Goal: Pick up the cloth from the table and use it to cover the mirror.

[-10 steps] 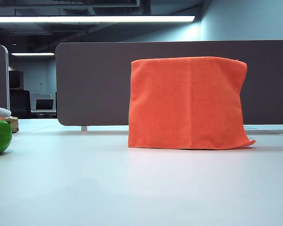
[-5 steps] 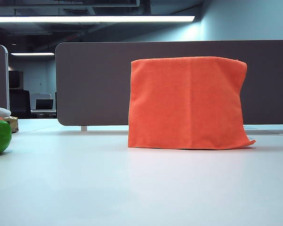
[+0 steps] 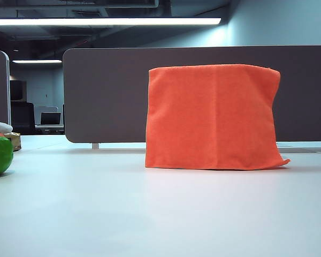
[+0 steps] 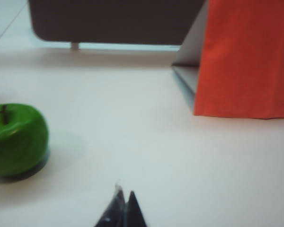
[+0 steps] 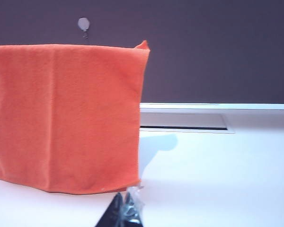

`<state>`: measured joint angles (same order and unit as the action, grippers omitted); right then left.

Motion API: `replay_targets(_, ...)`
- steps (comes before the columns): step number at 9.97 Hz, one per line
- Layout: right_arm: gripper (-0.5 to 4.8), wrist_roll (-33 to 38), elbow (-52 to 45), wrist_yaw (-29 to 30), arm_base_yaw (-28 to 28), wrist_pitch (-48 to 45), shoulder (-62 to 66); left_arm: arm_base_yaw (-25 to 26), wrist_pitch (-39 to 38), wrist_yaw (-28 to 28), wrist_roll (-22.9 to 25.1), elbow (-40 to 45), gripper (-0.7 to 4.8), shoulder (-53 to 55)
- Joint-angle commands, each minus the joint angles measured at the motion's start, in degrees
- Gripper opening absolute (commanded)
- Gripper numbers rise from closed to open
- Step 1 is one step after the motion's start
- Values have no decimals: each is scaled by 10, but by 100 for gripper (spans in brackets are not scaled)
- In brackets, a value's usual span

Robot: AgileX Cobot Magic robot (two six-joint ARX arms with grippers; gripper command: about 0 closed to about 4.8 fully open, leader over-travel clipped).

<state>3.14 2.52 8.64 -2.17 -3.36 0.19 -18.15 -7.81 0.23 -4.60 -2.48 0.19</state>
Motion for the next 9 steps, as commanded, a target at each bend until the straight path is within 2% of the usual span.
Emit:
replay_targets(1,-5,1,0,5,0,-17,0,0,49,29,55,19,-5,0)
replay_targets(3,-4,1,-4,5,0,-25,0,0,50,32,89,19,-5,0)
replay_targets(7,-5,1,-25,27,0,-56,0,0,38,12,108,19,-5,0)
replay_targets(8,-5,0,-25,28,0,-51,0,0,24,-7,121,19,-5,0)
replay_targets(9,-5,-17,-25,29,0,-55,0,0,-24,-80,141,17,-5,1)
